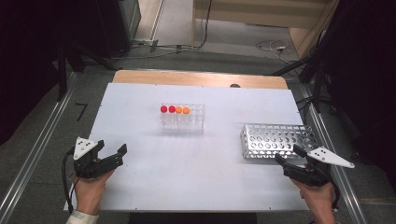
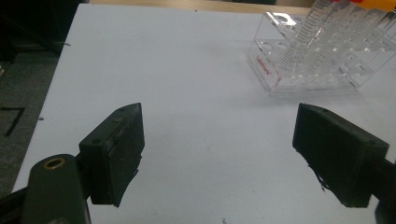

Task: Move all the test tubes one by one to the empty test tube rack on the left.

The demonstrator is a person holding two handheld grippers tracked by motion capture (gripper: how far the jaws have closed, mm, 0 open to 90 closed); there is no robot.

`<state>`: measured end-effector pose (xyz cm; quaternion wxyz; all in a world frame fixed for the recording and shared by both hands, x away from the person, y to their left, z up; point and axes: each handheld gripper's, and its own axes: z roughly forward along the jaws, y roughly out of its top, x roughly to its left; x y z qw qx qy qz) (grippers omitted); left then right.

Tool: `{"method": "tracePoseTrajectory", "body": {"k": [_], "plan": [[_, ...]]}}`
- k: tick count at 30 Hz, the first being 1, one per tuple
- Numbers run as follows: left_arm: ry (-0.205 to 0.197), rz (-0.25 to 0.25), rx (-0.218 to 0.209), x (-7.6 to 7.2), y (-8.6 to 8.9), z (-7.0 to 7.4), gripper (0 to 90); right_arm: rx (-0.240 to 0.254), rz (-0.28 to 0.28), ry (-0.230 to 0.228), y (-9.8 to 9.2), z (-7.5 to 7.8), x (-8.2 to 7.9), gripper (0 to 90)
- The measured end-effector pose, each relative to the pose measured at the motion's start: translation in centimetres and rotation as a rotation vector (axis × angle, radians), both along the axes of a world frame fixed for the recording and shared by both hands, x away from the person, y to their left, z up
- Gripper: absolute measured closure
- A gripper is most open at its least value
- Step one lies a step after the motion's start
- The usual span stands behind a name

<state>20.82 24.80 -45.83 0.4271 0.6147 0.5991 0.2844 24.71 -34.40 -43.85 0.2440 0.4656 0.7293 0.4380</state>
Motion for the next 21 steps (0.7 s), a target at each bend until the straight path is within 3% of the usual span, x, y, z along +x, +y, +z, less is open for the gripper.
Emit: {"method": "tracePoseTrajectory", "body": {"k": [10,21], "plan": [[0.009,0.021,0.009,-0.6,0.8,-0.4,17.0,0.001,-0.067,0.007,-2.7,-0.7,-1.1,19.5],[0.028,0.045,0.011,-0.9,1.5,-1.2,17.0,-0.027,-0.114,0.032,-4.1,-1.9,-1.3,19.3]]}}
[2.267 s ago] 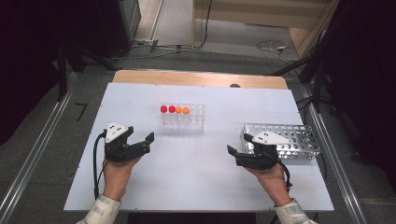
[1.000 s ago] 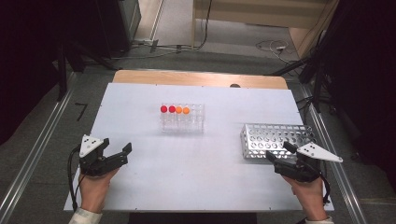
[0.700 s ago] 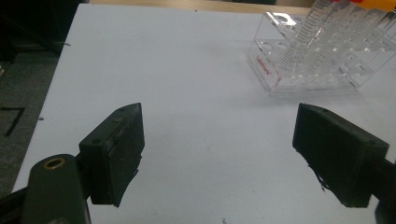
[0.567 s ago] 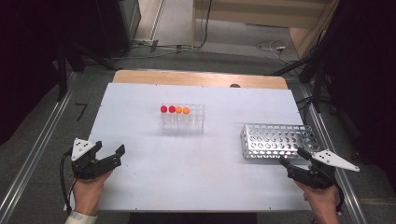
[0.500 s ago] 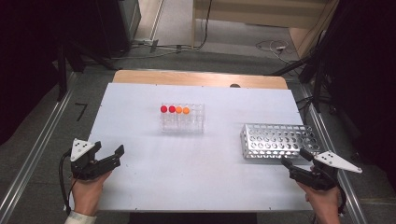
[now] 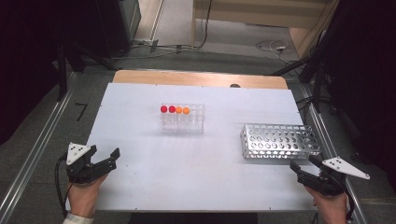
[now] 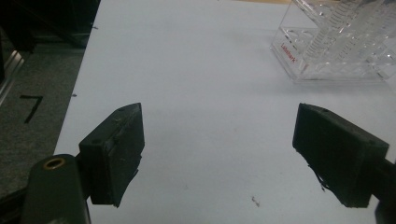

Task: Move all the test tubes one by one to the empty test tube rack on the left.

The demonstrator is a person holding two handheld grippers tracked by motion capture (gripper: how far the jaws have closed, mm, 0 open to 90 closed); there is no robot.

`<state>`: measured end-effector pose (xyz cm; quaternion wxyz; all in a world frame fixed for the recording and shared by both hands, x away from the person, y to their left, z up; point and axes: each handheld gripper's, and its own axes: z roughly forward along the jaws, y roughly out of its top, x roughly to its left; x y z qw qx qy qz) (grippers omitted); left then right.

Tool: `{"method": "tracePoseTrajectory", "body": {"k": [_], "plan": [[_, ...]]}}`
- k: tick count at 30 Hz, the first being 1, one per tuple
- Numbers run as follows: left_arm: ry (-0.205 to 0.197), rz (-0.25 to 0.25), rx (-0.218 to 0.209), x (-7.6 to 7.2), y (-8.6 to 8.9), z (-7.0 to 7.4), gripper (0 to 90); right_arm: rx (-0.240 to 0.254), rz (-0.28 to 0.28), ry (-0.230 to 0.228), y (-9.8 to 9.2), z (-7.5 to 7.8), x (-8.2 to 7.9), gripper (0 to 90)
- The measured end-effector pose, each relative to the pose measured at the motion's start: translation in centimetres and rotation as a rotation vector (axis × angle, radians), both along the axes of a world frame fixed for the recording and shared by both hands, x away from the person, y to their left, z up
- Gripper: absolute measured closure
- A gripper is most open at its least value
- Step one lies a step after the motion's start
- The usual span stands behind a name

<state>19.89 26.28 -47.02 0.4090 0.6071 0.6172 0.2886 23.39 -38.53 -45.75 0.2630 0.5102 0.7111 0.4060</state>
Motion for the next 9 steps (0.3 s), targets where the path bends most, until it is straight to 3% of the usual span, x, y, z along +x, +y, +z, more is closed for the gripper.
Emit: {"method": "tracePoseTrajectory", "body": {"k": [9], "plan": [[0.05,0.009,0.016,0.7,0.0,-1.6,15.3,-0.005,-0.056,0.042,-1.4,-1.6,0.2,17.6]]}}
